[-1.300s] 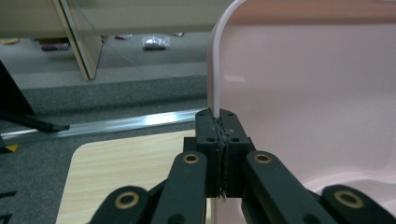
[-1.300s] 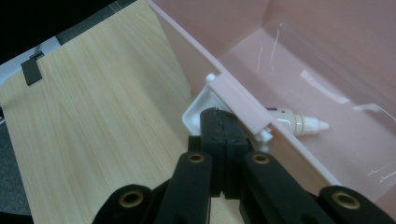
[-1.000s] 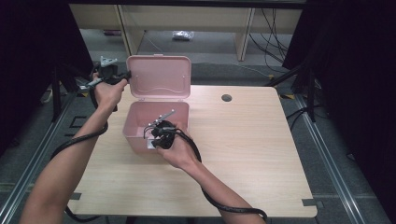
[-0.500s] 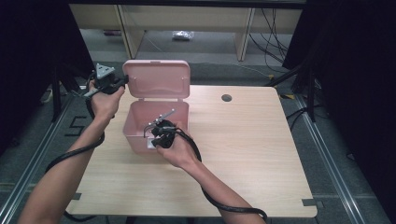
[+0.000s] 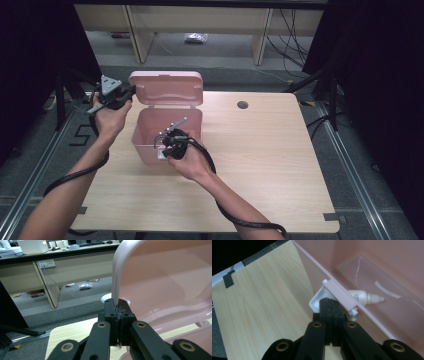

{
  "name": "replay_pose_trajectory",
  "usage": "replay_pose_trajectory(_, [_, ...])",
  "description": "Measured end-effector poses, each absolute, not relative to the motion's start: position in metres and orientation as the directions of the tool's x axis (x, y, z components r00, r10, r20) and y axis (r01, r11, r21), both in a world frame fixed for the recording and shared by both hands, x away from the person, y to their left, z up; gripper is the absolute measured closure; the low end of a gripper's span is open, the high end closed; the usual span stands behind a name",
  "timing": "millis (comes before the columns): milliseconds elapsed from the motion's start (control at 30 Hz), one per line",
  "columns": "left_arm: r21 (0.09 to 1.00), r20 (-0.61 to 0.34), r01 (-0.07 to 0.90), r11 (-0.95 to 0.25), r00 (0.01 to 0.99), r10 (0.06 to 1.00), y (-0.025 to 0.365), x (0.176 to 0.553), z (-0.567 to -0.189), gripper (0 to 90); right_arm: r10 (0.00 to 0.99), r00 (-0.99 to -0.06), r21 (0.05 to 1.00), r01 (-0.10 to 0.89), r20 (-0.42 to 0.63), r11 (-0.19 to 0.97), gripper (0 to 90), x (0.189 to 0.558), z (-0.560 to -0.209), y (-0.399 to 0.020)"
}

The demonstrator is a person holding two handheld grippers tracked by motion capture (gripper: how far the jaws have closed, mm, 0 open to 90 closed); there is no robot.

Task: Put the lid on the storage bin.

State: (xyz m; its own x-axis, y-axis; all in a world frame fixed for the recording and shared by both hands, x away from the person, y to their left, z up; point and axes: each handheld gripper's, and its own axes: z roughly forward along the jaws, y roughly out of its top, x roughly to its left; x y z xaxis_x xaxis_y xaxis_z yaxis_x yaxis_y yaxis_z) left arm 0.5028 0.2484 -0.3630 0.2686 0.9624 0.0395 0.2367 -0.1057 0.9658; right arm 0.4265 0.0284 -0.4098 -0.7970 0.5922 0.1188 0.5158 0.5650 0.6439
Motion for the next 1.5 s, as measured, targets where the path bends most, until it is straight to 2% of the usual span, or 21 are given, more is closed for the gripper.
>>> replay_pose_trajectory(233, [0.965, 0.061, 0.231, -0.126, 0.270, 0.961, 0.249, 0.494, -0.366, 87.8, 0.604, -0.789, 0.643, 0.523, 0.116, 0.560, 90.0, 0.425, -0.409, 0.029])
replay_pose_trajectory(300, [0.966, 0.063, 0.226, -0.127, 0.270, 0.961, 0.249, 0.492, -0.368, 87.8, 0.622, -0.772, 0.626, 0.552, 0.134, 0.551, 90.0, 0.423, -0.408, 0.030])
replay_pose_trajectory(400, [0.966, 0.069, 0.223, -0.131, 0.267, 0.961, 0.248, 0.489, -0.369, 87.8, 0.597, -0.795, 0.650, 0.511, 0.109, 0.562, 90.0, 0.424, -0.410, 0.029])
replay_pose_trajectory(567, [0.965, 0.094, 0.214, -0.152, 0.261, 0.961, 0.247, 0.486, -0.371, 87.8, 0.597, -0.794, 0.667, 0.505, 0.111, 0.548, 90.0, 0.422, -0.408, 0.027])
replay_pose_trajectory(633, [0.964, 0.104, 0.210, -0.161, 0.259, 0.960, 0.247, 0.485, -0.372, 87.8, 0.585, -0.806, 0.704, 0.467, 0.089, 0.536, 90.0, 0.420, -0.405, 0.024])
replay_pose_trajectory(700, [0.966, 0.100, 0.206, -0.156, 0.259, 0.961, 0.247, 0.484, -0.373, 87.8, 0.590, -0.804, 0.744, 0.441, 0.077, 0.503, 90.0, 0.419, -0.399, 0.020])
replay_pose_trajectory(833, [0.966, 0.098, 0.207, -0.155, 0.261, 0.960, 0.247, 0.481, -0.374, 87.8, 0.632, -0.767, 0.752, 0.479, 0.108, 0.453, 90.0, 0.416, -0.386, 0.008])
replay_pose_trajectory(1133, [0.965, 0.109, 0.203, -0.166, 0.263, 0.959, 0.247, 0.476, -0.377, 87.8, 0.672, -0.736, 0.838, 0.418, 0.087, 0.350, 90.0, 0.422, -0.365, -0.020])
replay_pose_trajectory(1500, [0.962, 0.122, 0.204, -0.180, 0.267, 0.956, 0.248, 0.470, -0.380, 87.8, 0.739, -0.663, 0.859, 0.442, 0.120, 0.257, 90.0, 0.433, -0.341, -0.043])
